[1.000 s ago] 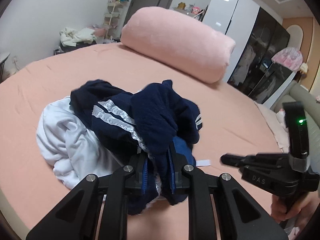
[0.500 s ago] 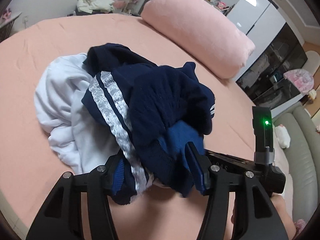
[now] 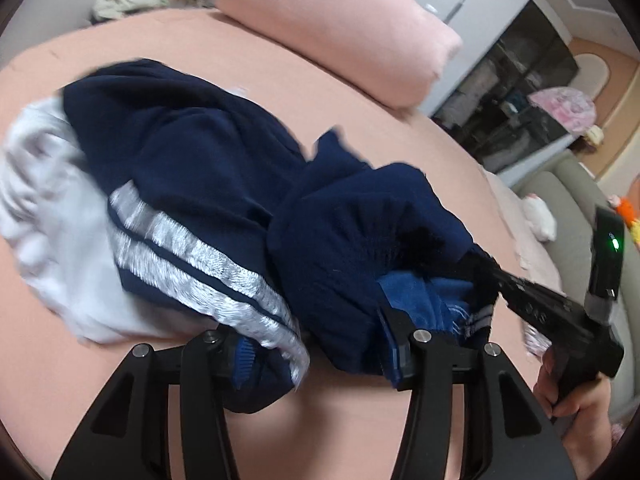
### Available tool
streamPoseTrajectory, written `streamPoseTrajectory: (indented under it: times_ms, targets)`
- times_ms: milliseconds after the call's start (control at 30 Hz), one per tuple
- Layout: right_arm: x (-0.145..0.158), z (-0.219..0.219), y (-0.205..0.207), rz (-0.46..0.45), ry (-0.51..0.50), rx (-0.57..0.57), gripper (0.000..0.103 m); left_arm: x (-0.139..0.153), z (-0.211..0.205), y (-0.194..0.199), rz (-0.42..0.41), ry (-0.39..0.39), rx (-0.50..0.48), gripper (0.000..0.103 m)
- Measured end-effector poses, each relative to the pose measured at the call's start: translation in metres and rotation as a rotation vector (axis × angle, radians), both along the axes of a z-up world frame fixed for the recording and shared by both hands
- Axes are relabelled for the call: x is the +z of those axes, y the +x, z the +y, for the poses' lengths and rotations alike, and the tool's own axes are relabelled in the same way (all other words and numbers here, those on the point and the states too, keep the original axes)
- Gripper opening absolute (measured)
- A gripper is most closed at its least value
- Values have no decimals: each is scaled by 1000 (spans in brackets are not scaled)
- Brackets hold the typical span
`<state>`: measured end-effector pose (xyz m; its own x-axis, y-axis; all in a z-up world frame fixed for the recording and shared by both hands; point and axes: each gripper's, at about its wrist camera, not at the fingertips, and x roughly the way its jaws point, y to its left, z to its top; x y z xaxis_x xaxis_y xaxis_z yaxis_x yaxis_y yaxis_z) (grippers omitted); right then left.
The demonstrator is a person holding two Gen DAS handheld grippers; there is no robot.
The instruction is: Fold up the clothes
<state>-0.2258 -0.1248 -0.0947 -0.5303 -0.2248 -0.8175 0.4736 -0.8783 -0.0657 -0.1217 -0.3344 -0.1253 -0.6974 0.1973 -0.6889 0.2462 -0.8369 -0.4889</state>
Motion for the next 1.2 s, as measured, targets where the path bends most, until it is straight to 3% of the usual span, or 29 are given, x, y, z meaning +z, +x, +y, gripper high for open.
streamPoseTrajectory:
  times_ms: [167,300,533,633,700,800,833,967,1100,1133,1200]
  targets:
    - [7,98,39,-5,0,-92,5,-8,83,-16,-67,-62,-185,52]
    - [14,190,66,-22,-21,-195,5,-13,135,-17,-113,-160,-260,52]
    - [-7,256,101,-82,-74,-292,5,-20,190,-20,-174,-282,-306,54]
    - [-4,270,110,-80,-87,-299,6,-26,190,-34,-180,-409,-357,55]
    - [-3,264,109,-74,-88,-281,6,-22,171,-50,-201,-426,-351,55]
    - [-2,239,118,-36,-42,-236,6,-8,123,-69,-230,-319,-292,60]
    - [-4,230,119,-26,-21,-220,6,-5,108,-70,-235,-281,-274,67]
    - [-14,207,117,-75,-42,-186,6,-4,58,-37,-248,-200,-226,68]
    - [-20,183,120,-137,-57,-138,6,0,96,-18,-248,-174,-279,69]
    - [-19,179,122,-148,-72,-122,6,3,114,-12,-235,-201,-312,69]
    - [-13,175,126,-136,-99,-114,9,19,160,5,-175,-356,-349,69]
